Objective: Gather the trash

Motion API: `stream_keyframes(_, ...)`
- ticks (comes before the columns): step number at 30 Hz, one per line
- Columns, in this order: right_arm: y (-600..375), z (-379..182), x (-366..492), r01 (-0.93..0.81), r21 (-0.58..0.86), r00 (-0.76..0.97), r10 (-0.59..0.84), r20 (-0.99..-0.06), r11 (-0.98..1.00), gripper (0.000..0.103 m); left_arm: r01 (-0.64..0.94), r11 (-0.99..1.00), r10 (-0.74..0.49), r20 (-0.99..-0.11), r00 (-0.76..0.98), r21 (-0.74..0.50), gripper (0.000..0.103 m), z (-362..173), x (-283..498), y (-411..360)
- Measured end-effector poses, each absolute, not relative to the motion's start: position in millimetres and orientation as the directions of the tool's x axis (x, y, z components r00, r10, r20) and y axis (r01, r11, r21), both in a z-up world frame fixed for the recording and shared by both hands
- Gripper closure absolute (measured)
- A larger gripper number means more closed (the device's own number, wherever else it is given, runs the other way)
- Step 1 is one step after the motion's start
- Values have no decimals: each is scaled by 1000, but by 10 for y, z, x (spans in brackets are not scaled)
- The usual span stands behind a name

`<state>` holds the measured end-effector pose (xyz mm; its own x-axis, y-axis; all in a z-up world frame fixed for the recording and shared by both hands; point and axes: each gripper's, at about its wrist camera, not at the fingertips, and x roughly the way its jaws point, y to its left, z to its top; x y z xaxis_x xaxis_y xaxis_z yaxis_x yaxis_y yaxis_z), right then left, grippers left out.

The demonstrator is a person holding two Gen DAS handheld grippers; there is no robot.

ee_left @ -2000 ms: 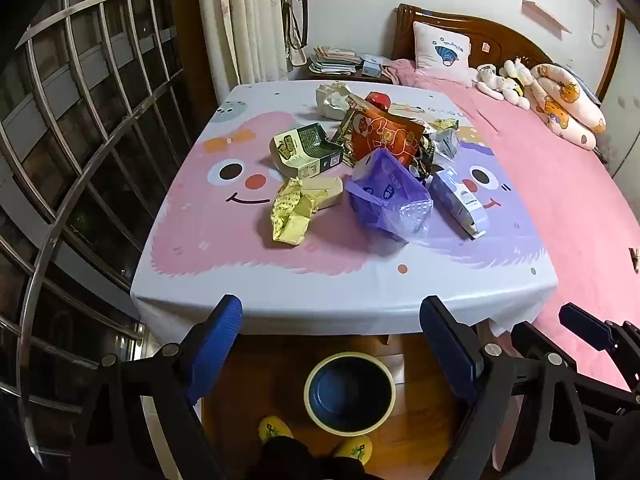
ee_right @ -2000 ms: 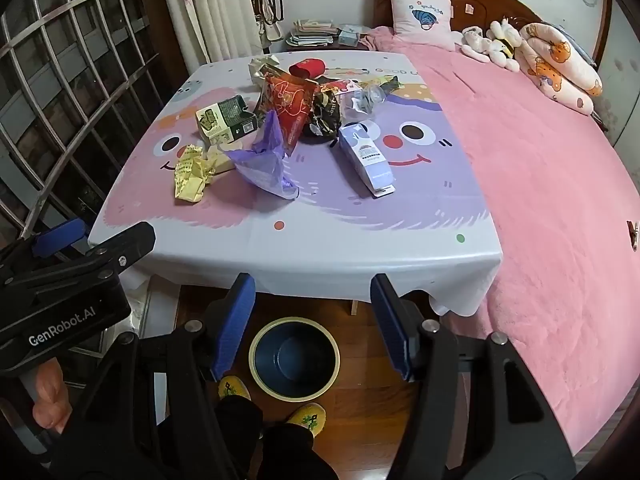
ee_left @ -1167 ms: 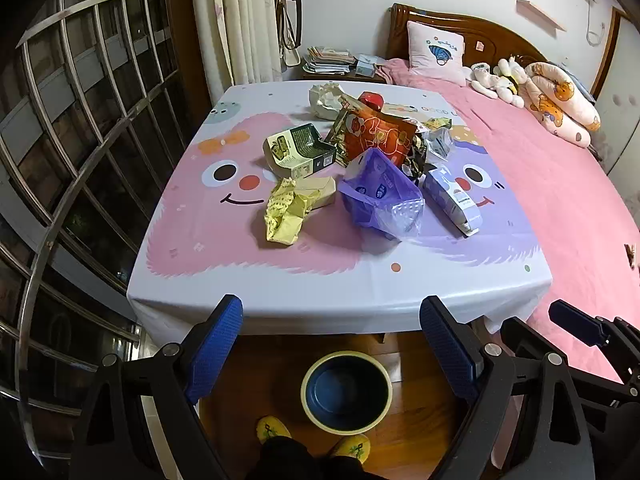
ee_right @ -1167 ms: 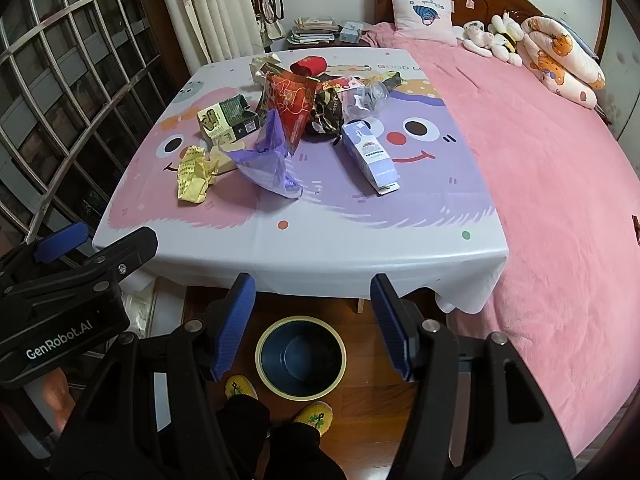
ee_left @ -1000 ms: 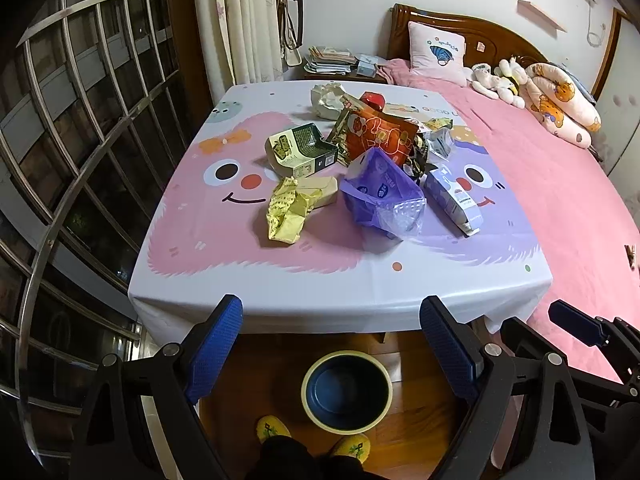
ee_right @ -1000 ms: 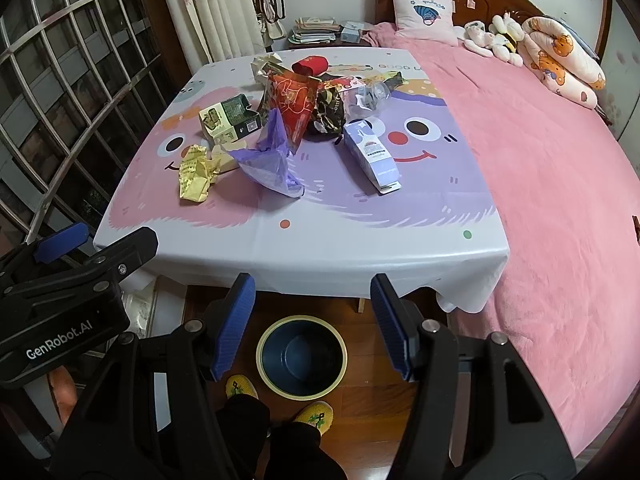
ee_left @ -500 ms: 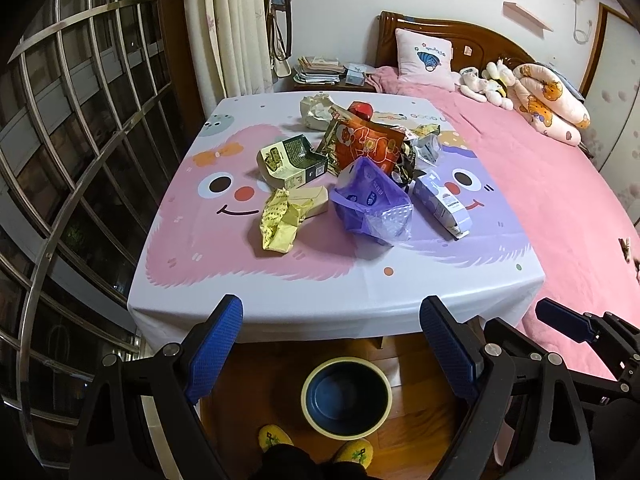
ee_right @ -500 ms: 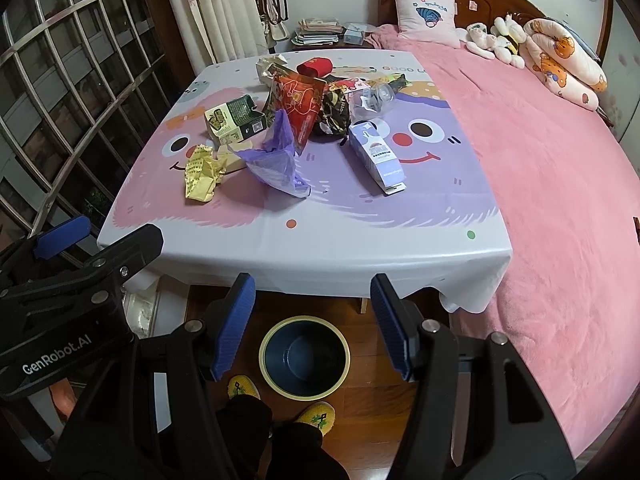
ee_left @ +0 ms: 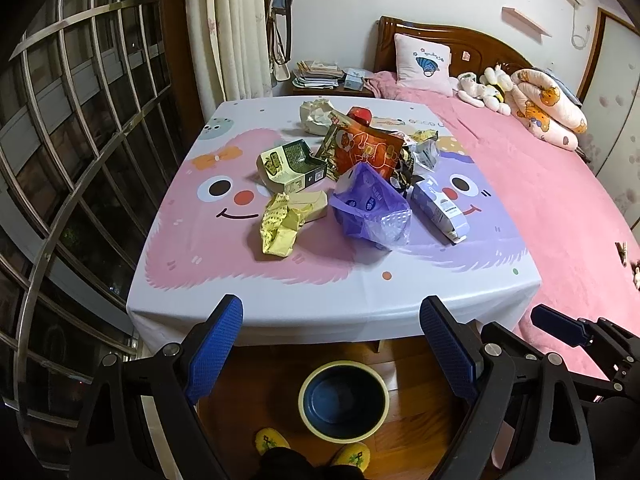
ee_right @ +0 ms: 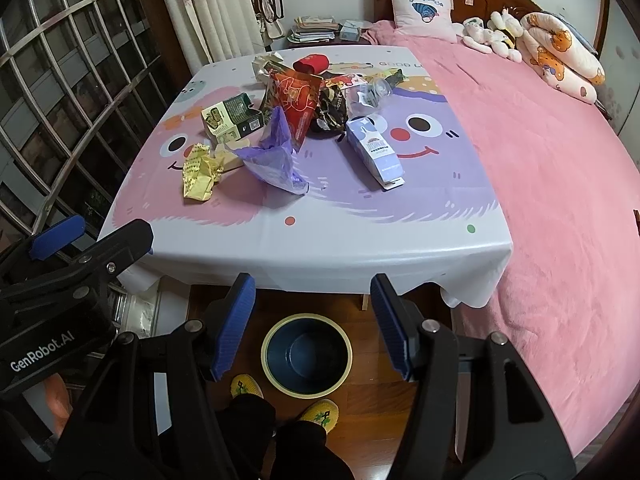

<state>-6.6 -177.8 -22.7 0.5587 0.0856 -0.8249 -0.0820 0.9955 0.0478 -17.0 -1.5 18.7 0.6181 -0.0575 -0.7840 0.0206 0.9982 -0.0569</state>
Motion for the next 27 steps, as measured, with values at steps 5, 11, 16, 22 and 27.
stream_keyframes(5, -1782, -234, -66, -82, 48, 557, 86, -826, 995, 46, 22, 998, -63, -782, 620, -63, 11, 200, -164, 4)
stream_keyframes(11, -1791, -267, -56, -72, 55, 550, 85, -831, 996, 46, 8, 997, -63, -788, 613, -73, 11, 175, -162, 36)
stream_keyframes(16, -1794, -285, -41, -71, 55, 546, 85, -834, 996, 46, -6, 997, -63, -795, 604, -83, 11, 123, -142, 80)
stream_keyframes(22, -1804, -305, -27, -67, 58, 544, 85, -835, 996, 46, 10, 995, -83, -803, 590, -96, 11, 80, -124, 78)
stream_keyframes(27, -1816, -324, -8, -69, 63, 540, 91, -837, 996, 46, 13, 995, -84, -803, 590, -94, 11, 74, -118, 60)
